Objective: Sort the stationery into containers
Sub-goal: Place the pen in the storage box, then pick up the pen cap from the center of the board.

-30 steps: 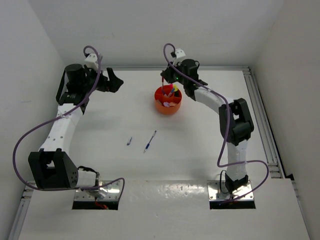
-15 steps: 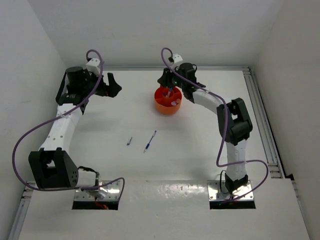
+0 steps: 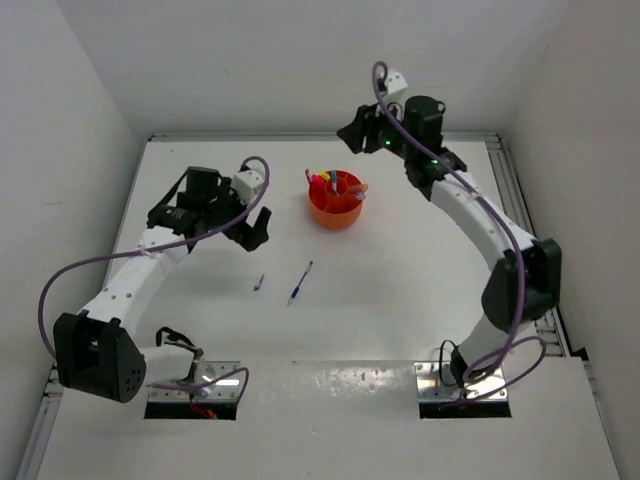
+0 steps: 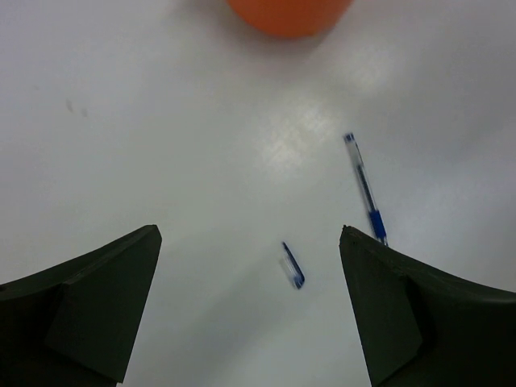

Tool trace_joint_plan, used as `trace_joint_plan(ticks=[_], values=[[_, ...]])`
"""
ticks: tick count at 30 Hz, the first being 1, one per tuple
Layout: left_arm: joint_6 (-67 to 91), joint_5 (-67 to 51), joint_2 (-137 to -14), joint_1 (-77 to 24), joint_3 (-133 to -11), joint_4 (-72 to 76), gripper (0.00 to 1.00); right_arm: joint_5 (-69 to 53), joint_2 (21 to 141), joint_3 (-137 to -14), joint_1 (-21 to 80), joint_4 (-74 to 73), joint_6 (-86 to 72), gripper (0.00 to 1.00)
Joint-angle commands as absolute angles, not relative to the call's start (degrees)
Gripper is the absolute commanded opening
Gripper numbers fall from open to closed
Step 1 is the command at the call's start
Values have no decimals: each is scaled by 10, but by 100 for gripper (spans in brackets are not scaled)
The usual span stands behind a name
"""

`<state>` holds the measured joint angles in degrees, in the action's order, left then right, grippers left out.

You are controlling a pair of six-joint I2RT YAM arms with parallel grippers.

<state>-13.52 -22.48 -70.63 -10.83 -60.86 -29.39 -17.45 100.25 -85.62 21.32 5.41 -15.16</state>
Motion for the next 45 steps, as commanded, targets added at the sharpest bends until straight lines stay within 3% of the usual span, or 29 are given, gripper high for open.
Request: trace_joint_plan(ticks=[1, 8, 18, 35, 45], values=[[-182, -177, -723, -126, -592, -385, 99, -192, 920, -830, 189, 5, -131, 47], [-157, -146, -806, -144, -556, -433, 73, -196, 766, -688, 149, -61, -120, 45], [-79, -112, -933, -175, -566, -433, 68, -184, 703, -620, 127, -89, -134, 44], [-40, -114, -1007, -182, -589, -387, 55, -183, 717, -619, 117, -94, -139, 44], [-38, -91, -1045, -178, -595, -370, 34, -185, 724, -619, 117, -94, -139, 44]])
